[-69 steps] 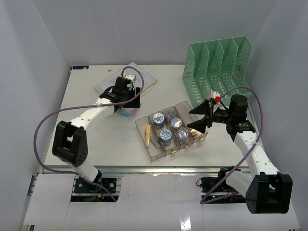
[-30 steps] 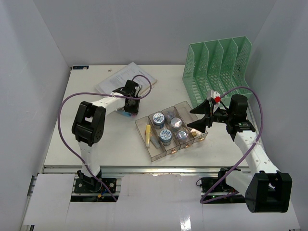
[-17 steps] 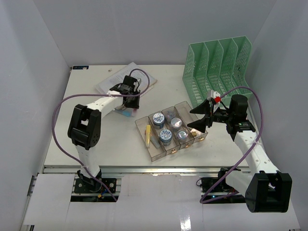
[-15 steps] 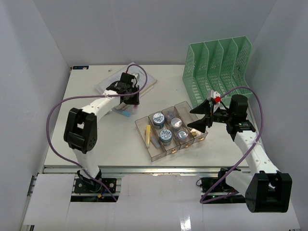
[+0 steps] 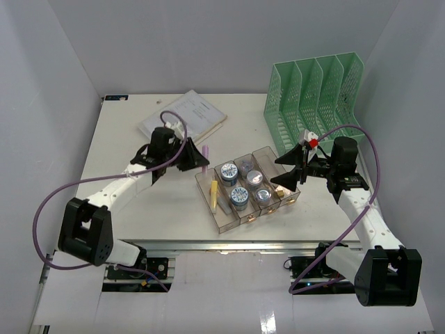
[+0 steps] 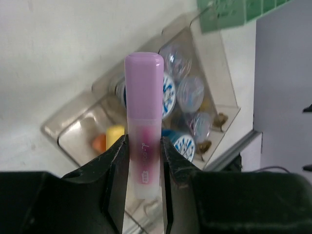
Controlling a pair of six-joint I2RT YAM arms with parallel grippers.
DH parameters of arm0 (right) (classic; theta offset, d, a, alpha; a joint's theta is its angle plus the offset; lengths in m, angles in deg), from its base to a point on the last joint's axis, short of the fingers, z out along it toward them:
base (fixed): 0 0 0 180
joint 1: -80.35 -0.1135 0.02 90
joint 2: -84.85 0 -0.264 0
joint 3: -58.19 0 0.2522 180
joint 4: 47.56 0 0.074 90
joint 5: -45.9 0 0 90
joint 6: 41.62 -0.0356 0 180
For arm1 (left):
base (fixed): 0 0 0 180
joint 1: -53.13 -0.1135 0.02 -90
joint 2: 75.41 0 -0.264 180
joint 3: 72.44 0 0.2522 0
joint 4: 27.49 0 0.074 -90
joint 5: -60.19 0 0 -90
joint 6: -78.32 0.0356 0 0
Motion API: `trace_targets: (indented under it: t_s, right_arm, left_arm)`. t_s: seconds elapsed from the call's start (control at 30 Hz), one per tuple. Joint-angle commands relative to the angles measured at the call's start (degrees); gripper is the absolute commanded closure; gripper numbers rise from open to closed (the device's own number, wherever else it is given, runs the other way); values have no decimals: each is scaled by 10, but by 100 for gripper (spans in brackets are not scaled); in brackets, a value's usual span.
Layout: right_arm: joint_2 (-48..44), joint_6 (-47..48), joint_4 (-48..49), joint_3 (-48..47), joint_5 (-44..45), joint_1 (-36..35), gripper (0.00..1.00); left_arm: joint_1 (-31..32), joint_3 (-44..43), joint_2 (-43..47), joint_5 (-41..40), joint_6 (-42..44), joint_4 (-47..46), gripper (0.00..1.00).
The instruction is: Organize the desk
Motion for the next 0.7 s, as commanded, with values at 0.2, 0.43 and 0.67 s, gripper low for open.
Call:
trace_targets:
  t_s: [0.2,0.43,0.67]
  right_arm:
    - [4,9,1,-7,7,4,17]
    - [8,10,0,-7,8,6,17]
    - [10,12,-2,-7,9,5,17]
  left_arm:
    - [23,189,66,104,-167,-158,83]
    - [45,204,52,88,-180,-178,75]
    - [52,201,39,79,-182,-179,39]
